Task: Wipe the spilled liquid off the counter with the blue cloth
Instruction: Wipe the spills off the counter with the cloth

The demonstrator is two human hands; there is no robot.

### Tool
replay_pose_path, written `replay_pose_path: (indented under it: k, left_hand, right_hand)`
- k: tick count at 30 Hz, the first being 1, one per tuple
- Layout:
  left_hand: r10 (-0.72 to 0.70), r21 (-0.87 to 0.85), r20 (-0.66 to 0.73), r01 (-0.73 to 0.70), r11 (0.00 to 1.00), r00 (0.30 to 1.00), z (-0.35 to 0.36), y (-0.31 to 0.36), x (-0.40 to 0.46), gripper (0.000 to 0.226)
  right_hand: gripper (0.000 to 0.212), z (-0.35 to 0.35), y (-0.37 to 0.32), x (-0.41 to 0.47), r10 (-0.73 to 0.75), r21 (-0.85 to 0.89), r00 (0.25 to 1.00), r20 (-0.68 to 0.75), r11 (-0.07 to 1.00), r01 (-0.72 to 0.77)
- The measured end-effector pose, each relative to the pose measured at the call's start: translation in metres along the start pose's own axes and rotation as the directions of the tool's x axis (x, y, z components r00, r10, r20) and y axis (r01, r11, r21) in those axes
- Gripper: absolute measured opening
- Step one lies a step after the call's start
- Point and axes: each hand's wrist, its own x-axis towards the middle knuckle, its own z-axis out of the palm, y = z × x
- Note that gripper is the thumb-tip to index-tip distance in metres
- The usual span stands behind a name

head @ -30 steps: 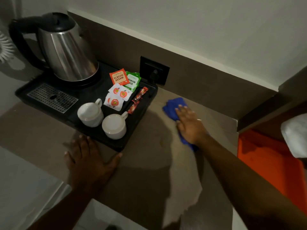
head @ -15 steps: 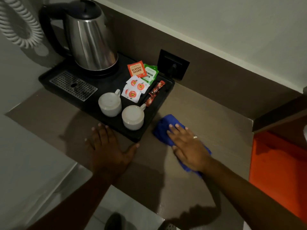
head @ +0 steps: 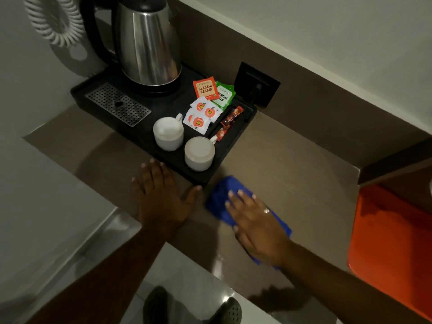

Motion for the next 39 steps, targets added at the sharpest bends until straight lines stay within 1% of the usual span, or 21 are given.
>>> replay_pose_path:
  k: [2, 3, 4, 6, 8, 10, 12, 13, 15, 18, 20, 22, 23, 24, 27, 31, 32, 33, 35, 36, 39]
  left_hand:
    - [0.003, 0.005, 0.004, -0.003, 1.000, 1.000, -0.004, 0.000, 0.000, 0.107]
    - [-0.001, 0.011, 0.014, 0.001, 1.000, 1.000, -0.005, 0.000, 0.000, 0.106]
    - [-0.009, 0.016, 0.021, 0.008, 1.000, 1.000, -0.006, -0.001, 0.000, 0.104]
    - [-0.021, 0.021, 0.033, 0.021, 1.000, 0.999, -0.006, -0.002, 0.001, 0.102]
    - [-0.021, 0.017, 0.027, 0.020, 1.000, 0.999, -0.005, -0.003, 0.000, 0.101]
    - [-0.011, 0.018, 0.011, 0.011, 1.000, 1.000, -0.004, -0.002, 0.000, 0.101]
    - [-0.002, 0.021, 0.011, 0.002, 1.000, 1.000, -0.002, -0.002, 0.001, 0.101]
    - [0.004, 0.020, 0.013, -0.005, 1.000, 1.000, -0.002, -0.002, 0.001, 0.101]
    - [0.014, 0.016, -0.001, -0.014, 1.000, 1.000, -0.001, -0.002, -0.001, 0.100]
    - [0.025, 0.012, -0.042, -0.024, 1.000, 0.999, 0.001, -0.002, -0.003, 0.098]
    - [0.027, 0.001, -0.041, -0.027, 1.000, 0.999, 0.001, -0.004, -0.003, 0.099]
    - [0.026, -0.004, -0.029, -0.026, 1.000, 0.999, 0.001, -0.005, -0.002, 0.100]
    - [0.027, -0.007, -0.028, -0.027, 1.000, 0.999, 0.001, -0.005, -0.002, 0.100]
    - [0.028, -0.010, -0.028, -0.028, 1.000, 0.999, 0.000, -0.005, -0.002, 0.100]
    - [0.026, -0.021, -0.020, -0.026, 0.999, 0.999, -0.001, -0.005, -0.003, 0.101]
    - [0.024, -0.027, -0.003, -0.024, 0.999, 1.000, -0.001, -0.005, -0.002, 0.101]
    - [0.025, -0.028, -0.001, -0.025, 0.999, 1.000, -0.001, -0.004, -0.002, 0.101]
    - [0.027, -0.026, 0.001, -0.026, 0.999, 1.000, -0.001, -0.005, -0.002, 0.101]
    - [0.027, -0.023, 0.010, -0.027, 0.999, 1.000, -0.002, -0.005, -0.002, 0.102]
    - [0.026, -0.026, 0.014, -0.026, 0.999, 1.000, -0.003, -0.005, -0.002, 0.102]
    - [0.037, -0.053, 0.014, -0.036, 0.998, 0.999, -0.005, -0.004, -0.003, 0.100]
  right_hand:
    - [0.058, -0.007, 0.024, -0.015, -0.197, 0.037, 0.979, 0.059, 0.980, 0.195]
    - [0.057, -0.012, 0.045, -0.016, -0.202, 0.058, 0.979, 0.033, 0.978, 0.200]
    - [0.056, -0.017, 0.067, -0.012, -0.118, 0.092, 0.993, 0.000, 0.989, 0.117]
    - [0.057, -0.025, 0.113, 0.004, 0.233, 0.174, 0.970, -0.065, 0.960, -0.218]
    - [0.056, -0.023, 0.144, 0.026, 0.558, 0.189, 0.828, -0.050, 0.820, -0.541]
    - [0.057, -0.018, 0.147, 0.048, 0.722, 0.179, 0.691, -0.035, 0.685, -0.706]
    - [0.058, -0.017, 0.122, 0.065, 0.765, 0.189, 0.641, -0.069, 0.641, -0.744]
    - [0.058, -0.017, 0.101, 0.067, 0.747, 0.207, 0.659, -0.088, 0.661, -0.721]
    - [0.058, -0.011, 0.051, 0.059, 0.617, 0.209, 0.778, -0.117, 0.781, -0.588]
    - [0.057, 0.003, -0.019, 0.016, 0.286, 0.067, 0.953, -0.099, 0.958, -0.280]
    - [0.057, 0.010, -0.023, -0.034, 0.150, 0.055, 0.989, -0.005, 0.987, -0.150]
    - [0.059, 0.009, 0.002, -0.087, 0.230, 0.108, 0.973, 0.001, 0.968, -0.229]
    - [0.058, 0.006, 0.013, -0.111, 0.360, 0.141, 0.933, -0.009, 0.924, -0.355]
    - [0.058, 0.002, 0.021, -0.130, 0.514, 0.189, 0.858, -0.019, 0.844, -0.502]
    - [0.061, 0.004, 0.018, -0.149, 0.842, 0.283, 0.538, -0.035, 0.525, -0.802]
    - [0.061, 0.012, -0.020, -0.101, 0.990, 0.267, 0.127, -0.056, 0.137, -0.954]
    - [0.060, 0.011, -0.032, -0.085, 0.997, 0.284, 0.066, -0.029, 0.071, -0.956]
    - [0.060, 0.009, -0.045, -0.067, 0.999, 0.297, 0.039, 0.002, 0.037, -0.954]
    - [0.063, 0.008, -0.075, -0.031, 0.997, 0.301, 0.073, 0.016, 0.065, -0.952]
    - [0.063, 0.009, -0.093, -0.011, 0.990, 0.298, 0.140, -0.007, 0.135, -0.945]
    - [0.063, 0.017, -0.153, 0.031, 0.888, 0.295, 0.452, -0.086, 0.456, -0.840]
